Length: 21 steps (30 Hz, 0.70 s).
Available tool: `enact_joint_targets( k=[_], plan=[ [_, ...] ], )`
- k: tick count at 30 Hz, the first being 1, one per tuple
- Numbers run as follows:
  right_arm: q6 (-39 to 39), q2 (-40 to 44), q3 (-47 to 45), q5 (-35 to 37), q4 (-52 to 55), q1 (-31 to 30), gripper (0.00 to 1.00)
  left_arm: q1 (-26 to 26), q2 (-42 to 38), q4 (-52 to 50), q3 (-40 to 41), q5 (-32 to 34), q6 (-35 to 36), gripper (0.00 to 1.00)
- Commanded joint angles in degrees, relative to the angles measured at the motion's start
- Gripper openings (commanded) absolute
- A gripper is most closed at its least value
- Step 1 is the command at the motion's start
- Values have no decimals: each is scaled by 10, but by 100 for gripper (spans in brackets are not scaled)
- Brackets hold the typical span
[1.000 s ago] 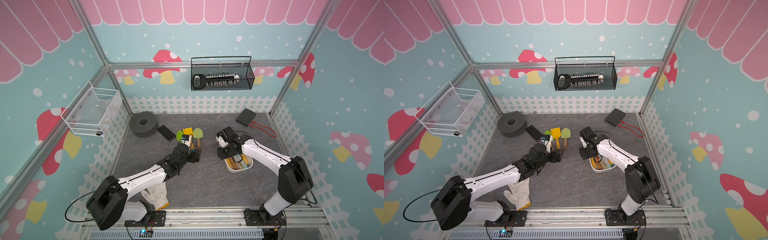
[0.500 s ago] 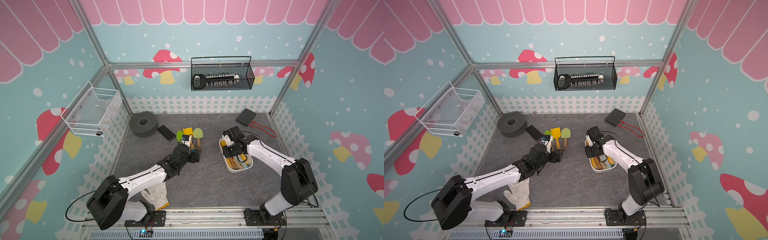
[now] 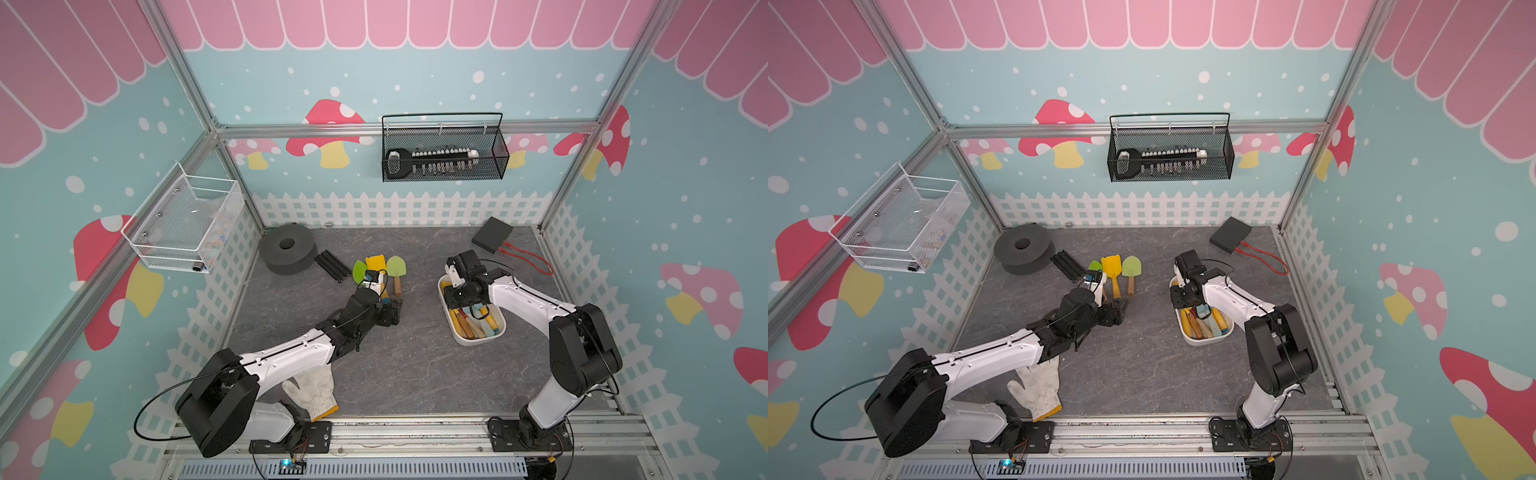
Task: Take the shovel out of the storage box
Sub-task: Pick up the shovel from the storage box.
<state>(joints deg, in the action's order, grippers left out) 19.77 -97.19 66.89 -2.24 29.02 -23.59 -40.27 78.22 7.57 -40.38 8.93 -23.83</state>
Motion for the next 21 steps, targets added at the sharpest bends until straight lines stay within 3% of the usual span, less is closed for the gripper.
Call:
enact_joint_targets(
  k=[1, 21],
  plan=[
    [6, -23, 16, -8, -25, 3, 31, -4, -8, -5, -7, 3, -4, 87],
    [8, -65, 34, 22, -37, 4, 20, -4, -22, -8, -4, 11, 0, 87]
  ],
)
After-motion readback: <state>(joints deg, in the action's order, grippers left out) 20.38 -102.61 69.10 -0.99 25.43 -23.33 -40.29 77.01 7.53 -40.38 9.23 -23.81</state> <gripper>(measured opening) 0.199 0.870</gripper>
